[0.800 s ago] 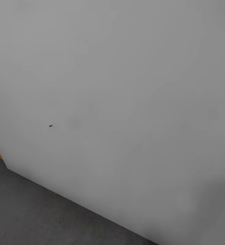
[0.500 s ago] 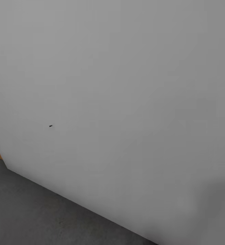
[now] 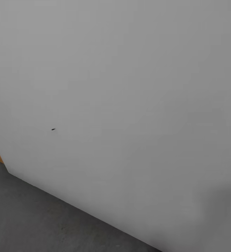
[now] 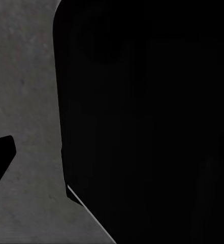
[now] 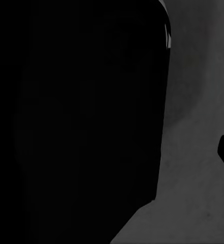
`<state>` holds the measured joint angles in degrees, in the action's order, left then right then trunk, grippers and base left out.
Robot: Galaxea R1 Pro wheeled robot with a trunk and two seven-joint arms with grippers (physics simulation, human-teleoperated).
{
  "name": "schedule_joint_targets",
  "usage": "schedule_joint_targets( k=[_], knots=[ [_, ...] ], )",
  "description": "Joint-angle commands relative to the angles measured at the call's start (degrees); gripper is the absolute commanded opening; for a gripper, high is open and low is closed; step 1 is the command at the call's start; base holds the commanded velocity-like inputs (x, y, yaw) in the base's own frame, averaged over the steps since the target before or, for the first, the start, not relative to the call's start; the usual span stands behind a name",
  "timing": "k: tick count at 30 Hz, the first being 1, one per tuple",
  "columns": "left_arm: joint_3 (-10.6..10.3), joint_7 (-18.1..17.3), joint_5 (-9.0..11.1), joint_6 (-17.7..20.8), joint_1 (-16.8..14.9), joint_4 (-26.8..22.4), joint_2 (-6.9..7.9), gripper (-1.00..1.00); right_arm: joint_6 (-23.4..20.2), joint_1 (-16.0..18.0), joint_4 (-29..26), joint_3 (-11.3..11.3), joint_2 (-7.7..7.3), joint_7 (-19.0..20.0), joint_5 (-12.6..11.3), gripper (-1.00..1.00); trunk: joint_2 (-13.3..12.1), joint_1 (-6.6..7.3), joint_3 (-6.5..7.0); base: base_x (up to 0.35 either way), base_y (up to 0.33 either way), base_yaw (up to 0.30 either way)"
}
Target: Move the two storage containers from the living room to the garage. In the garage, place one container on the floor and stack the other container on top of it (either order is fine).
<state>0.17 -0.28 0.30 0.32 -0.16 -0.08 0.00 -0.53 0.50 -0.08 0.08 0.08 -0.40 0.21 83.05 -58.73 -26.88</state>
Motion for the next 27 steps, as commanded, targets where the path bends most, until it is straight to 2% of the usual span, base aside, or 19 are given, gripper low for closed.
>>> schedule_joint_targets(
  k=[1, 27],
  knots=[
    [0.0, 0.0, 0.0, 0.0, 0.0, 0.0, 0.00, 1.00, -0.1, 0.0, 0.0, 0.0, 0.01, 0.0, 0.1, 1.00, 0.0, 0.00, -0.05, 0.000, 0.000, 0.179],
    [0.0, -0.1, 0.0, 0.0, 0.0, 0.0, 0.00, 1.00, -0.2, 0.0, 0.0, 0.0, 0.01, 0.0, 0.2, 1.00, 0.0, 0.00, -0.05, 0.009, 0.008, 0.244]
  ],
)
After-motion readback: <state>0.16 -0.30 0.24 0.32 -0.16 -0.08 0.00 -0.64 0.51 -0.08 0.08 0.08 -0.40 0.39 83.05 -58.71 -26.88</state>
